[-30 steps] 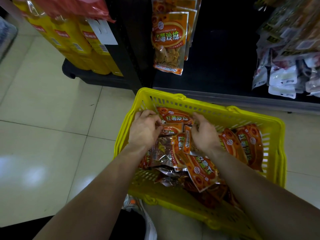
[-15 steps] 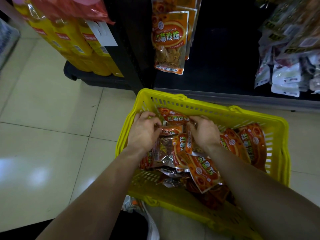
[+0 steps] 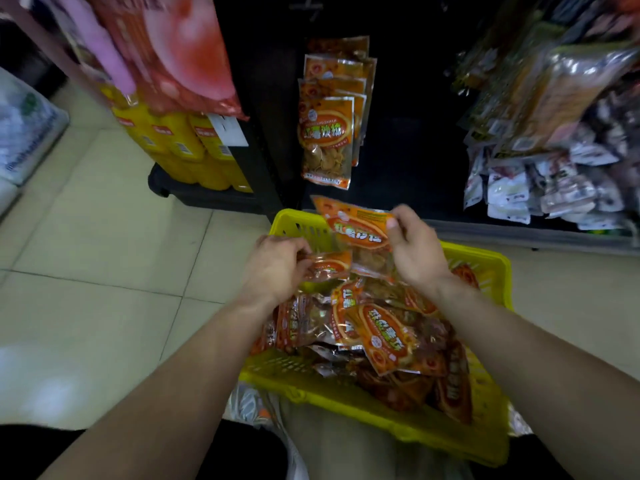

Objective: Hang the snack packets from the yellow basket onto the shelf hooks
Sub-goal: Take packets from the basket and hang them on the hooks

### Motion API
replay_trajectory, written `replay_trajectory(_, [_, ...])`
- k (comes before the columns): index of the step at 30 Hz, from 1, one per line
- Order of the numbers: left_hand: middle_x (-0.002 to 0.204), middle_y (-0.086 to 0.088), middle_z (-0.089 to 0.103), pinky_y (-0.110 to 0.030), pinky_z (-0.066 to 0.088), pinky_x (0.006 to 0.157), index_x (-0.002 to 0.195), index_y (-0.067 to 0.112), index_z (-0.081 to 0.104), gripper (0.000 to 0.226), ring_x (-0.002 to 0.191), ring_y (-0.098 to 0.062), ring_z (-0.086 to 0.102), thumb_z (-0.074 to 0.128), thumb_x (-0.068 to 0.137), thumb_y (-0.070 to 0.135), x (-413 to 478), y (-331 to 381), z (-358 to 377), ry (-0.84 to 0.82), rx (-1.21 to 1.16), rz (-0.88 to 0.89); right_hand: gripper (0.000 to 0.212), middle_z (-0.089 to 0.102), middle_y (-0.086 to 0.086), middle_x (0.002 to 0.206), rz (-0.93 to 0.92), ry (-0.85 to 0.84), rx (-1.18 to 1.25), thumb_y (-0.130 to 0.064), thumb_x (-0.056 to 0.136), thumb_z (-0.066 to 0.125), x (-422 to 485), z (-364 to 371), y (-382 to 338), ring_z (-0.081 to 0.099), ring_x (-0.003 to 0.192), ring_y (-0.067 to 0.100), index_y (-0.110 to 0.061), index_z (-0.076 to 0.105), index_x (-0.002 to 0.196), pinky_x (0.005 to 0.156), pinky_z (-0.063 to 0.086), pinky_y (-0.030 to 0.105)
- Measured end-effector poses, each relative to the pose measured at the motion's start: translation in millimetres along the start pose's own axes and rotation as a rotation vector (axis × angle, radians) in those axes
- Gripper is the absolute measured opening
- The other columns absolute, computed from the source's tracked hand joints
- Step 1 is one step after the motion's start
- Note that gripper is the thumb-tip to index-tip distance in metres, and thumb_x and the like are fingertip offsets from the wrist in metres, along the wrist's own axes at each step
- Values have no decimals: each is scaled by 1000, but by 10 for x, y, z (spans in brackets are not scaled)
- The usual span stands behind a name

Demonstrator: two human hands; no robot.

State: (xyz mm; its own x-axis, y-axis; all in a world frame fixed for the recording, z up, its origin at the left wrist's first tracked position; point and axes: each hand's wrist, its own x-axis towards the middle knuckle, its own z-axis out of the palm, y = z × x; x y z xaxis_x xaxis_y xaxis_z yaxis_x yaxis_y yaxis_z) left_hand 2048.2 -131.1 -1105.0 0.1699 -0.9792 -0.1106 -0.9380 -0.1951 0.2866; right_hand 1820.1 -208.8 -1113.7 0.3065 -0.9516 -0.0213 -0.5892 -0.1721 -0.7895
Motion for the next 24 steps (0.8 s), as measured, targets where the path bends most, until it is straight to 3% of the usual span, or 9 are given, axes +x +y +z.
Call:
replay_trajectory(4, [94,1,74,-37,38,101,93,32,66,6,98,-26,65,69,89,34,-110,211,-555,15,11,60,15,53,-5,68,-86,30,-39,-34,107,39,-56,-547,-401,53,68,21,-27,46,95,65,40,42])
replay_trajectory(8, [91,9,71,-34,49,74,93,35,65,5,89,-17,65,69,89,36,-360,433,-1212,45,-80,118,16,63,0,80,-111,-2,-30,-34,107,40,-115,-1071,-807,61,75,21,-25,50,97,67,49,44])
replay_trajectory(14, [79,15,70,-32,52,68,86,35,67,7,78,-3,64,72,88,31,-704,662,-1789,134,-289,179,11,67,1,89,-216,14,-163,-29,105,43,-385,-1707,-1275,62,84,23,-28,52,98,73,47,43])
replay_trajectory(19, [75,15,70,-22,51,54,81,34,68,11,69,-2,67,75,87,28,-812,700,-1814,160,-454,118,13,65,-4,80,-195,76,-109,-26,105,46,-540,-1875,-1255,62,77,17,-26,53,94,70,48,43])
replay_trajectory(21, [77,18,70,-15,47,56,78,37,67,15,75,4,66,75,87,28,-834,715,-1774,133,-458,125,16,67,-2,81,-154,46,-53,-26,105,47,-533,-1830,-1195,63,77,18,-25,53,90,72,50,44])
replay_trajectory(24, [86,20,68,-21,50,66,79,41,65,18,82,4,64,76,86,28,-817,751,-1736,143,-422,182,19,65,-3,77,-177,-21,-15,-26,105,47,-472,-1774,-1230,62,76,17,-29,54,87,71,49,42])
